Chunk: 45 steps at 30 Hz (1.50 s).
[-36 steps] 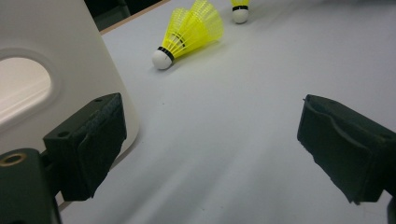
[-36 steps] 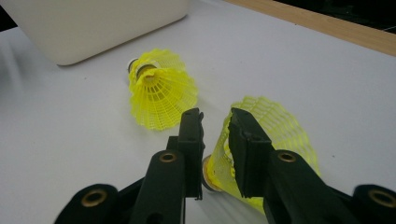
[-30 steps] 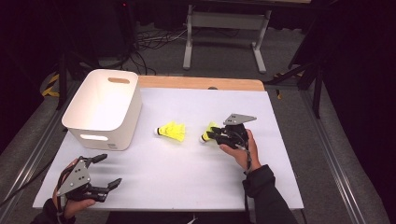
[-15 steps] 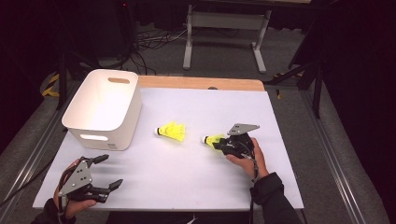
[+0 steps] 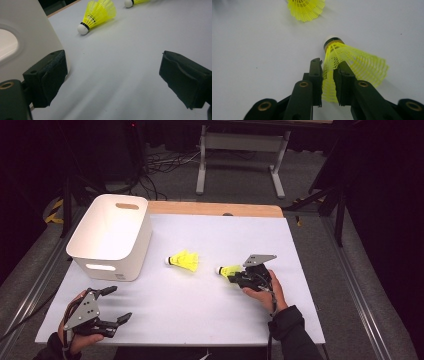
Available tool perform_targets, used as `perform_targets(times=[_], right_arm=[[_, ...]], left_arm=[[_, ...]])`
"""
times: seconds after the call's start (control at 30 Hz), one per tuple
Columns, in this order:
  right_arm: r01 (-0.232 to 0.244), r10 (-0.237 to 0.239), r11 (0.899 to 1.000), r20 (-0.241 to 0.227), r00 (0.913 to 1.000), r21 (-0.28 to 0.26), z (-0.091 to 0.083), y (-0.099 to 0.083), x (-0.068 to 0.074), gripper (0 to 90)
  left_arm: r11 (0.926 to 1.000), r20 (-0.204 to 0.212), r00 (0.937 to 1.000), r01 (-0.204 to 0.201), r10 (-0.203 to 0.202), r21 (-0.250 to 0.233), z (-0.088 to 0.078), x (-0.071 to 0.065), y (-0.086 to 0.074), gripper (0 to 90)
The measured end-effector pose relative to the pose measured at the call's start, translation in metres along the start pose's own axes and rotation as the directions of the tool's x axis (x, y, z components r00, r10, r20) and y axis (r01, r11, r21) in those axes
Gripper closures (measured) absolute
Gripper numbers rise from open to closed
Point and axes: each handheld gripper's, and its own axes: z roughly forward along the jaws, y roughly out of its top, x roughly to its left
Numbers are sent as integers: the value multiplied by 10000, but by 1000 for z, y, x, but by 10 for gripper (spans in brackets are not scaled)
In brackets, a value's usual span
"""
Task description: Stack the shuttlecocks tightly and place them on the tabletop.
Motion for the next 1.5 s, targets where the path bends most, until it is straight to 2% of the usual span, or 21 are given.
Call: perform_targets(times=[0.17,0.33,0.47,0.63,0.87,1.2,1.27,1.5], right_arm=[[50,-50,10000,31,10000,48,1,0,1,817],[297,-298,9995,143,9995,53,1,0,3,886],[357,-359,9993,181,9992,90,1,1,5,895],[531,-523,9984,422,9977,-180,-1,2,6,900],[672,-642,9960,511,9966,-583,1,7,10,900],[1019,-995,9910,310,9946,-867,18,22,19,900],[1142,-1126,9899,234,9934,-834,27,28,22,900],[1155,-1155,9895,54,9933,-872,42,38,26,899]], left_arm=[[10000,-38,10000,-23,23,-27,0,0,0,88],[10000,6,10000,-49,49,-10,0,-1,0,89],[10000,17,10000,-37,37,-11,0,-1,0,89],[10000,21,10000,-45,45,-17,1,-1,0,90],[10000,43,10000,-60,60,20,2,-1,0,90],[9999,131,9999,-70,69,98,5,-1,0,91],[9999,122,9999,-52,50,92,5,-1,0,91],[9999,167,9999,-41,39,102,5,-2,0,93]])
